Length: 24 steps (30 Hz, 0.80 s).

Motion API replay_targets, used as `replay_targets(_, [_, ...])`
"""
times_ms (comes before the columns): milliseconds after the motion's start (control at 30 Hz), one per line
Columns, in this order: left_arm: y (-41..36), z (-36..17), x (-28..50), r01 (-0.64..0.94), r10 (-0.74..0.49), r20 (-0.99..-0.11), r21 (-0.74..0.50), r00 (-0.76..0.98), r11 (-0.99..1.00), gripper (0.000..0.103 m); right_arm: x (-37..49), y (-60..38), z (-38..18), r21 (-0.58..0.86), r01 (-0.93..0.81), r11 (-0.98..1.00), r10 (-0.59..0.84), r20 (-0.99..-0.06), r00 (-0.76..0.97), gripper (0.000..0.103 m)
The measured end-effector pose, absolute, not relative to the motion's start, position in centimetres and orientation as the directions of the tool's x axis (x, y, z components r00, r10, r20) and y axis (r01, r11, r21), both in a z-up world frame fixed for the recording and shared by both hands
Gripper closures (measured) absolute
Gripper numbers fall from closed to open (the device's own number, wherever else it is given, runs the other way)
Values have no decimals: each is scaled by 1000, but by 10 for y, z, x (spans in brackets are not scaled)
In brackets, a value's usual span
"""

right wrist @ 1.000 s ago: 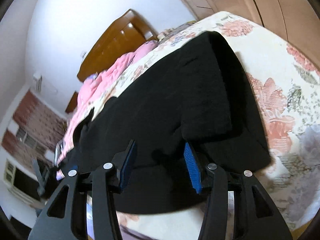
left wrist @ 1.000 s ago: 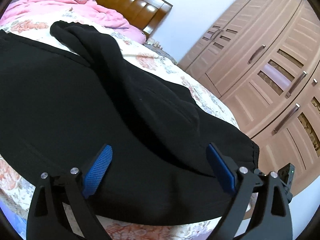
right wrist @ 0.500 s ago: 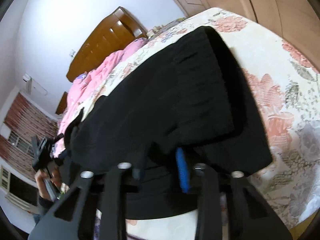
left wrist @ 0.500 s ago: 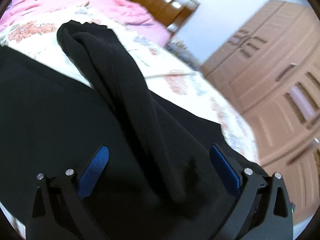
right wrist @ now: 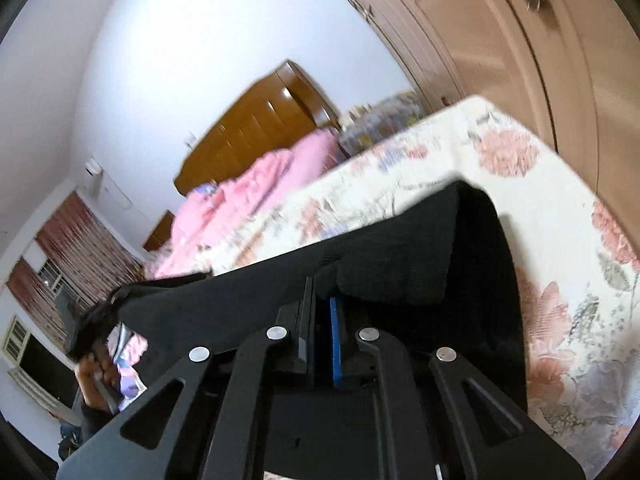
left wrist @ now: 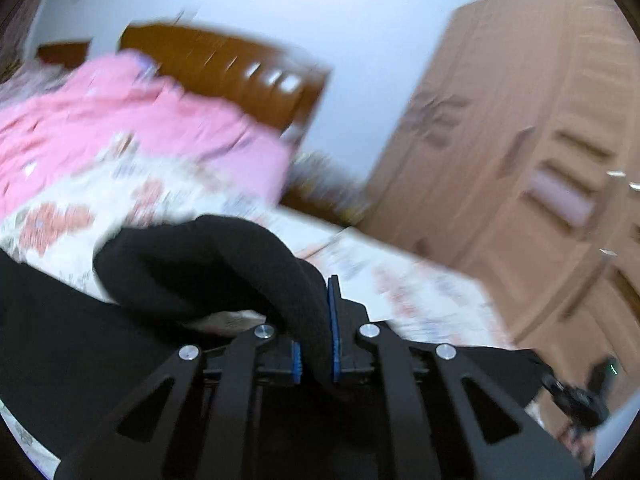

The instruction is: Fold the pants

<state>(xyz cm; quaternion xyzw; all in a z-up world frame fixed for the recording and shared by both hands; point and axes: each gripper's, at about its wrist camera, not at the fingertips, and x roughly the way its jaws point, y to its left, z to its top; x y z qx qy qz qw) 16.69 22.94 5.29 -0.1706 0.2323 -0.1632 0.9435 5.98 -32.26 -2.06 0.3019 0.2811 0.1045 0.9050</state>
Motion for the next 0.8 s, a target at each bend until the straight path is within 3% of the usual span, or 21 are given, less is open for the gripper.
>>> replay_targets(100, [225,30,120,231,-355,-385,-331,852,915,84,45,-330,-49,625,34,780,368,-503,782,96])
replay_targets(167, [224,-18,102,173,-305,-485,-298,820,939,81,38,-333,-85,615,104,781,366,-586,723,96])
replay_targets(267, [238,-91,101,65,-357,-600,-453,716,889,84,30,-332,-101,628,119,769,380,-598,706,93])
replay_targets(333, [246,-104,101,45,-374,-577,-502,726,864,81,27,-328,-95,602,120,790,363,-616,699,83])
replay_targets(367, [247,-101,103,41,-387,-580,-518,717,854,74,26,-326,-92,587,114,801,356,-621,698,71])
replay_targets(400, [246,-99,104,44,-399,-577,-531,713,846,51,27,-322,-89,590,92,802,368,-611,701,61])
replay_targets(433, [247,-95,106,52,-411,-561,-547,718,836,37,27,-317,-88,604,57,795,396,-588,705,38])
replay_targets(467, [247,-91,105,51,-403,-547,-547,734,835,17,27,-312,-86,598,50,800,392,-584,711,29])
replay_targets(533, [242,-85,102,54,-394,-531,-544,750,837,16,26,-301,-84,529,60,847,338,-621,707,31])
replay_targets(667, [231,-91,102,69,-439,-535,-576,721,814,17,26,-305,-92,514,119,850,309,-668,677,59])
replay_targets(767, [227,-94,103,80,-444,-538,-569,716,819,17,28,-318,-98,577,140,804,345,-645,682,64])
replay_targets(800, [227,-97,107,85,-450,-538,-570,713,817,24,29,-319,-97,579,139,803,340,-637,692,66])
